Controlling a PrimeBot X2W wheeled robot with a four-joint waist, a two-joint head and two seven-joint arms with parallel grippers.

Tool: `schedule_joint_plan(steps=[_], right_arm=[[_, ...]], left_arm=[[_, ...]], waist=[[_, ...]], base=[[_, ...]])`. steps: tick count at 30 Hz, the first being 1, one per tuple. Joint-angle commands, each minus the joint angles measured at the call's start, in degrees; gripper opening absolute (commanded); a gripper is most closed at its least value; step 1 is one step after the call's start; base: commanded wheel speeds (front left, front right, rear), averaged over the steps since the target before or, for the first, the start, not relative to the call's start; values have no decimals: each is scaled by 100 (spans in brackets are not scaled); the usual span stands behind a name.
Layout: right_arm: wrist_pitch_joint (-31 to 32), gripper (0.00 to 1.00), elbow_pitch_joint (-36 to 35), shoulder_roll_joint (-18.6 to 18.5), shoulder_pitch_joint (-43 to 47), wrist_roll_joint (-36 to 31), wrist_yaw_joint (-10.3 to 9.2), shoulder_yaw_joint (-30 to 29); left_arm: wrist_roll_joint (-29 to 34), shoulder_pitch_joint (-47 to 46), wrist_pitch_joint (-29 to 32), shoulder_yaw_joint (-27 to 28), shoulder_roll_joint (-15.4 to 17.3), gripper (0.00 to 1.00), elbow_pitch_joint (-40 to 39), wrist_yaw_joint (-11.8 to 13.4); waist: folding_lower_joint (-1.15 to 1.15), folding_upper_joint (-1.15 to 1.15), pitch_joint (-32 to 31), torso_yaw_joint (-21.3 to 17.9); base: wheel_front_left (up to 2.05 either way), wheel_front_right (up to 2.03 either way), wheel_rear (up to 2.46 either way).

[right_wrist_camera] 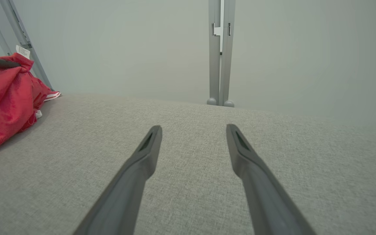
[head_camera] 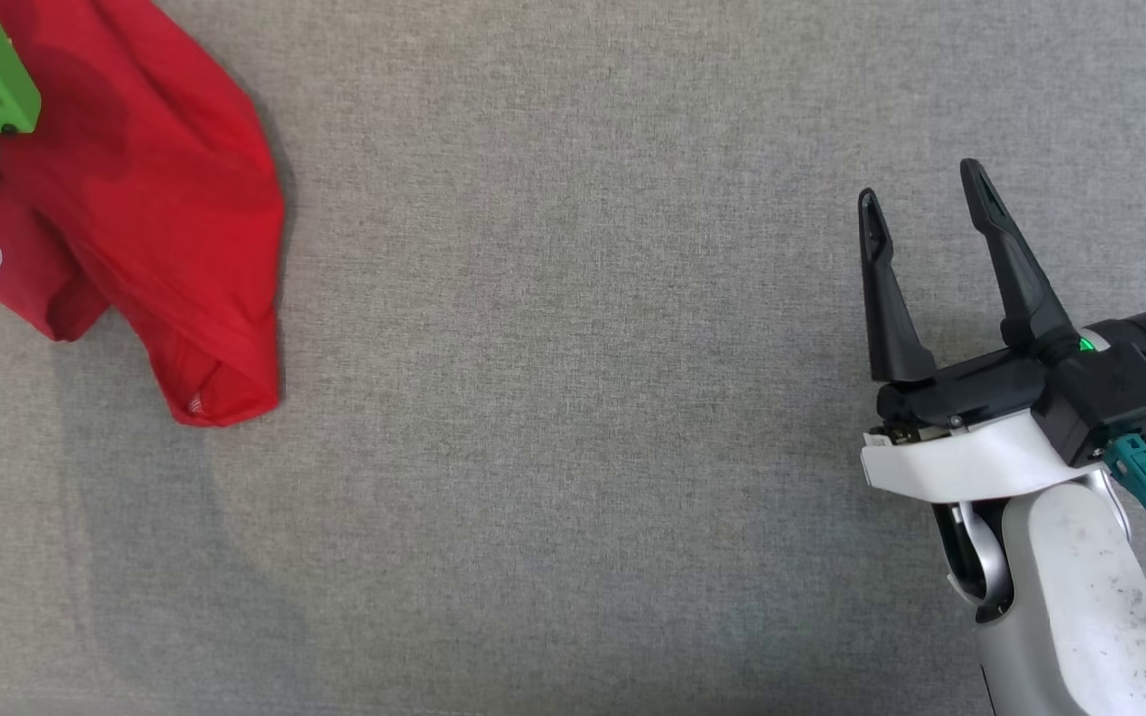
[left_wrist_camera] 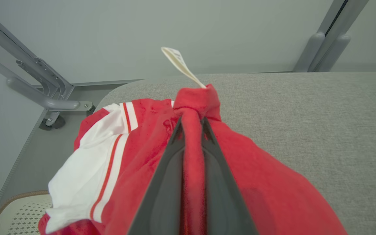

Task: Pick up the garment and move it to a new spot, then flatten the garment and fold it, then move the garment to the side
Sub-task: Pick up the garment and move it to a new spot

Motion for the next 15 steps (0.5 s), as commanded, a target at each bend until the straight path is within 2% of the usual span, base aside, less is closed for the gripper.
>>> schedule_joint_plan(steps=[1,9,15], right_arm=[[-18,100,37,-16,69,33,-8,1],[-18,100,172,-16,309,203,-8,-40],[-18,100,249,-17,448,382,-8,-5]], left_arm=[[-28,43,-148,-75,56,0,-102,-9],[-304,309,-707,-543,257,0,-1144,-9],[-329,512,-717,-660,402,0,-2204,41]], waist=[[0,0,-293,82],[0,0,-1030,204],[0,0,-1471,173]], base=[[0,0,0],[0,0,0],[0,0,0]])
